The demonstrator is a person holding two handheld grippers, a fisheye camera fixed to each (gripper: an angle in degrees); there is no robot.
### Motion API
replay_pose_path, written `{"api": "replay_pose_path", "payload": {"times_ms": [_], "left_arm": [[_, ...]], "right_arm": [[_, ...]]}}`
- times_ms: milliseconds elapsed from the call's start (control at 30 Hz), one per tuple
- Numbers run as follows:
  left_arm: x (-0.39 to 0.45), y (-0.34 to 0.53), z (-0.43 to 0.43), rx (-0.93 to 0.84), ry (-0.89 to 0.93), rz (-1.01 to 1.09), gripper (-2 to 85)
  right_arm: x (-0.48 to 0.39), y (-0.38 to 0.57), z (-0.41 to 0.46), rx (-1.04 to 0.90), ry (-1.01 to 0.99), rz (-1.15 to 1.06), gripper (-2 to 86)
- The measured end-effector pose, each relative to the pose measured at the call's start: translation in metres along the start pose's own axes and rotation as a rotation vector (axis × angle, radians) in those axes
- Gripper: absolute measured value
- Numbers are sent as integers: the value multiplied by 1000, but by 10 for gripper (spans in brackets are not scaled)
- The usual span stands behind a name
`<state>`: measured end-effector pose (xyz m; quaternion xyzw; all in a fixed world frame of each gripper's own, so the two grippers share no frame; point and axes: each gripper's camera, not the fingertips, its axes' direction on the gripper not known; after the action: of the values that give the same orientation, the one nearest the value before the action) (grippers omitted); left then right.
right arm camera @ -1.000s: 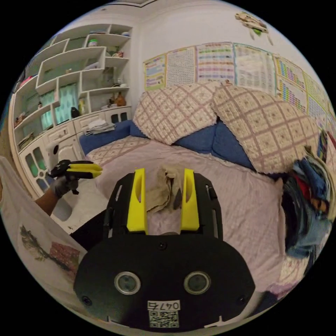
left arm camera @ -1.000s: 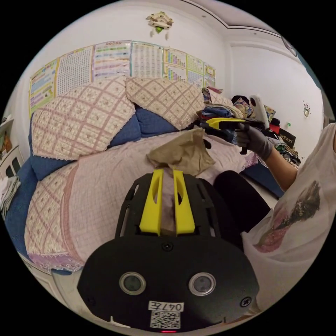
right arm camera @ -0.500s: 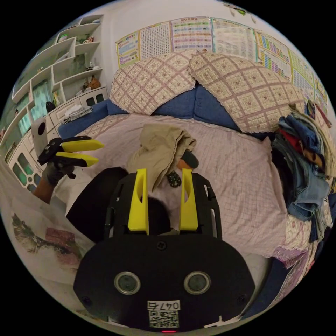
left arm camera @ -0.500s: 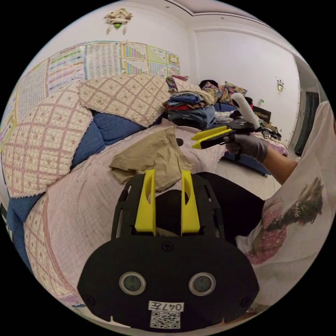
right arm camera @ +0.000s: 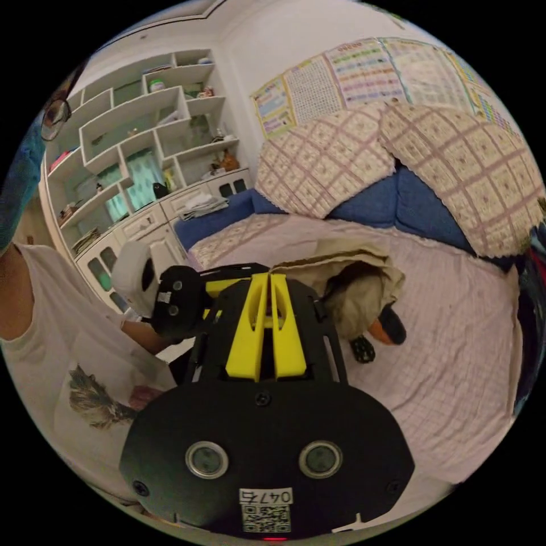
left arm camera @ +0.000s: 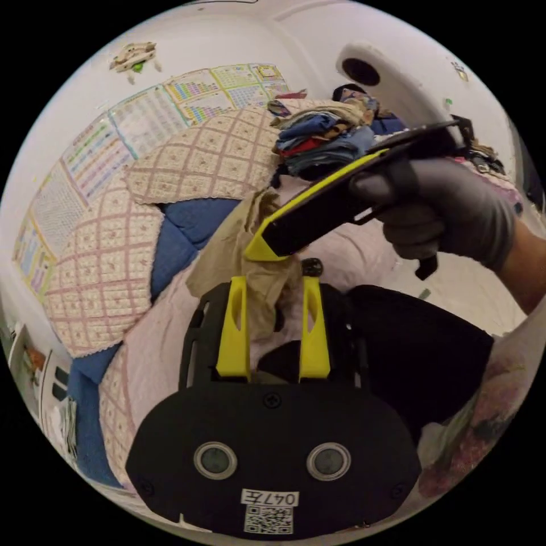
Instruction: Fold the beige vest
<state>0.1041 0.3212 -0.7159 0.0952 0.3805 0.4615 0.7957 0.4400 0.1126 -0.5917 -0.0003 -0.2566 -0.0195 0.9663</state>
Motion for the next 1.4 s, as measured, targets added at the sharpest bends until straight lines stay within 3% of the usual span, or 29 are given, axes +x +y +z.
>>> {"api": "replay_pose_path", "payload": {"times_ms": [67,233,333,400,500,633,733,867,967,1067,1233,1333,1400], "left_arm": [[-15,13,-7,37,-14,-72,11],[-60,44,-6,34,67,-194,-7],[-64,56,-3,19,33,-176,-8],[-66,62,-2,23,22,-172,-9],[-78,68,-8,22,-41,-175,-9],[-121,69,-30,16,-212,-180,-9],[-167,54,-78,162,-181,-205,-9],[-190,23,-153,378,-278,-142,-9],[-196,2,-186,452,-356,-65,-9],[-210,-19,-195,447,-394,-15,-8],[-257,-61,-138,285,-257,29,-5],[-296,-91,-35,118,-169,-19,7],[-331,-109,76,-23,-97,-110,37]], "right_arm": [[-5,7,-6,41,69,0,14],[9,46,-11,104,460,183,112],[24,54,31,-49,354,228,151],[28,54,57,-89,368,214,148],[32,42,73,-131,425,192,43],[3,-3,11,67,535,87,0],[-53,-35,-46,223,652,-100,-3],[-143,-47,-103,410,880,-355,-2],[-175,-48,-124,483,981,-444,-2],[-176,-51,-134,481,939,-449,0],[-127,-64,-104,362,916,-370,-1],[-62,-78,-52,219,897,-287,0],[-11,-89,-12,134,908,-237,5]]}}
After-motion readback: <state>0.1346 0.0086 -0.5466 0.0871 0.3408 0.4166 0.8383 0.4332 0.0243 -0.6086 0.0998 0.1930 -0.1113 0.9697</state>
